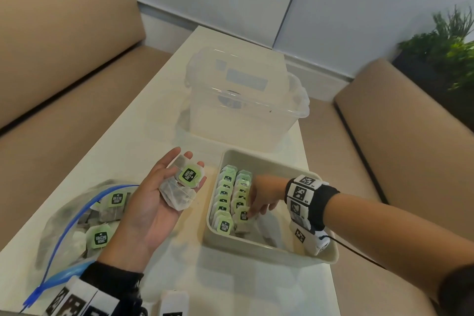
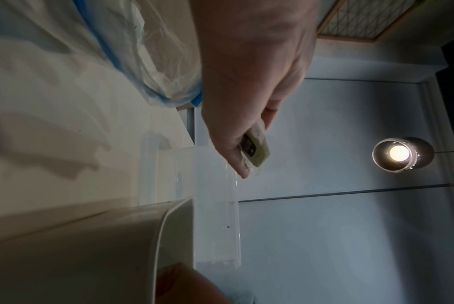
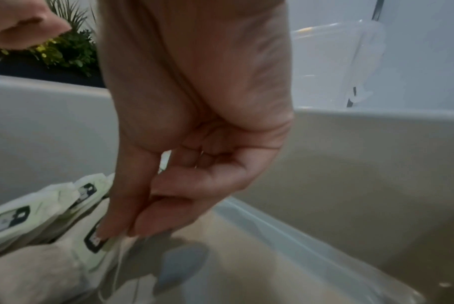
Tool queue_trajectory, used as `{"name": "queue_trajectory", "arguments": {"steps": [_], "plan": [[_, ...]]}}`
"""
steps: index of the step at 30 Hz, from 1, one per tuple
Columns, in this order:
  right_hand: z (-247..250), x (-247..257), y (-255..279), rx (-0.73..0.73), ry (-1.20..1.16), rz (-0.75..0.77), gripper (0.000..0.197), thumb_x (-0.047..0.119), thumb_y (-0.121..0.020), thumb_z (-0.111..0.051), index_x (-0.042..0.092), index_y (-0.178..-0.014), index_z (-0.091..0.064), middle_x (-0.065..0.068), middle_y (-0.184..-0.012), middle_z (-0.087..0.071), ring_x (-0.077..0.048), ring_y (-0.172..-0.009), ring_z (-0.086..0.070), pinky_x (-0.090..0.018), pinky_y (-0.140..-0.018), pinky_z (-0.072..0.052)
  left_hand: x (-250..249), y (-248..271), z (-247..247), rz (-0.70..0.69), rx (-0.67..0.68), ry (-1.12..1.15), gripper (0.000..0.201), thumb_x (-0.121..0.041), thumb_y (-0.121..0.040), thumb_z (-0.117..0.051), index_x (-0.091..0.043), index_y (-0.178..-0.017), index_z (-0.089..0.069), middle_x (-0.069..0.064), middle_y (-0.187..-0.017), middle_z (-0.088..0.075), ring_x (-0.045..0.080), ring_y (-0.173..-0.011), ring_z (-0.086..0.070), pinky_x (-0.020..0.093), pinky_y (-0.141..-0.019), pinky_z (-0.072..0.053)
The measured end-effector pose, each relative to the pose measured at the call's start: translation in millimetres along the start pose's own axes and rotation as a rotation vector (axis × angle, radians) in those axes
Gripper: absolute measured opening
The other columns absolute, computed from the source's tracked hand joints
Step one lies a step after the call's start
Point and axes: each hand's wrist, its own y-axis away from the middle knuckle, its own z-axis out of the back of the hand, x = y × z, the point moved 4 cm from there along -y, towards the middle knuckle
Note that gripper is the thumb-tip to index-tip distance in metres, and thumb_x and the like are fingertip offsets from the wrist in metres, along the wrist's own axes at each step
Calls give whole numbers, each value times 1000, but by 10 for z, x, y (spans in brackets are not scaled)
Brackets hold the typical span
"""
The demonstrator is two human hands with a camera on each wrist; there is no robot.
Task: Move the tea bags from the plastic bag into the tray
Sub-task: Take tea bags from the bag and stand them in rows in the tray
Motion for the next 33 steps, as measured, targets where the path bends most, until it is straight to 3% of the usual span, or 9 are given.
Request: {"name": "queue_trajectory", "arguments": {"steps": [5, 8, 12, 16, 18, 20, 25, 29, 33], "plan": [[196, 40, 117, -95, -53, 71, 15, 24, -75, -77, 17, -73, -64, -1, -72, -66, -6, -61, -61, -14, -50, -48, 8, 21, -35, -5, 2, -10, 42, -8, -76, -51, -14, -116, -59, 6, -114, -67, 29, -105, -67, 40, -84, -56], [296, 57, 233, -123, -61, 124, 15, 22, -74, -78, 17, -73, -64, 0, -75, -66, -4, -61, -60, -14, -51, -48, 5, 15, -47, 0, 10, -11, 44, -8, -73, -56, -14, -117, -59, 6, -116, -67, 30, -105, -66, 41, -83, -56], [412, 74, 423, -73, -138, 221, 19, 8, -75, -76, 15, -67, -59, 2, -69, -64, 1, -53, -59, -12, -55, -49, -15, -2, -35, 6, 34, -2, 85, -15, -35, -91, -14, -115, -62, 8, -118, -67, 31, -107, -66, 42, -79, -58], [364, 71, 489, -5, -123, 240, 21, -1, -78, -70, 14, -86, -57, 1, -73, -62, -2, -51, -60, -14, -55, -50, -10, -10, -37, 9, 41, 2, 95, -17, -26, -94, -14, -115, -62, 8, -118, -67, 31, -105, -66, 40, -75, -58], [299, 79, 481, 23, -56, 236, 22, 3, -82, -67, 12, -101, -60, -3, -86, -65, -1, -55, -61, -14, -61, -52, -12, -11, -33, 8, 40, 6, 95, -17, -26, -94, -13, -116, -62, 8, -118, -67, 31, -105, -66, 40, -74, -58], [225, 98, 479, 59, 34, 231, 19, 10, -85, -66, 10, -104, -62, -8, -93, -69, -4, -61, -63, -14, -65, -51, -13, -8, -29, 9, 41, 3, 96, -18, -26, -94, -13, -116, -62, 8, -118, -67, 31, -105, -66, 40, -75, -58], [43, 194, 409, 179, 90, 211, 23, 16, -83, -69, 13, -105, -62, 6, -72, -64, -2, -65, -59, -17, -62, -50, -30, -5, -8, 8, 30, 4, 95, -18, -27, -94, -14, -116, -63, 8, -120, -66, 31, -106, -66, 41, -76, -58], [-128, 209, 232, 230, 146, 137, 27, 20, -79, -73, 16, -104, -64, 0, -85, -67, -5, -70, -59, -18, -59, -47, -34, 1, 1, 14, 9, 0, 67, -16, -56, -80, -13, -120, -60, 9, -127, -63, 30, -105, -67, 41, -79, -58], [-145, 205, 108, 111, 243, 93, 40, 28, -77, -76, 10, -112, -67, -4, -88, -64, -10, -61, -54, -16, -54, -47, -62, -3, 5, 8, 3, 1, 88, -18, -36, -92, -13, -118, -61, 8, -123, -65, 31, -105, -66, 40, -75, -58]]}}
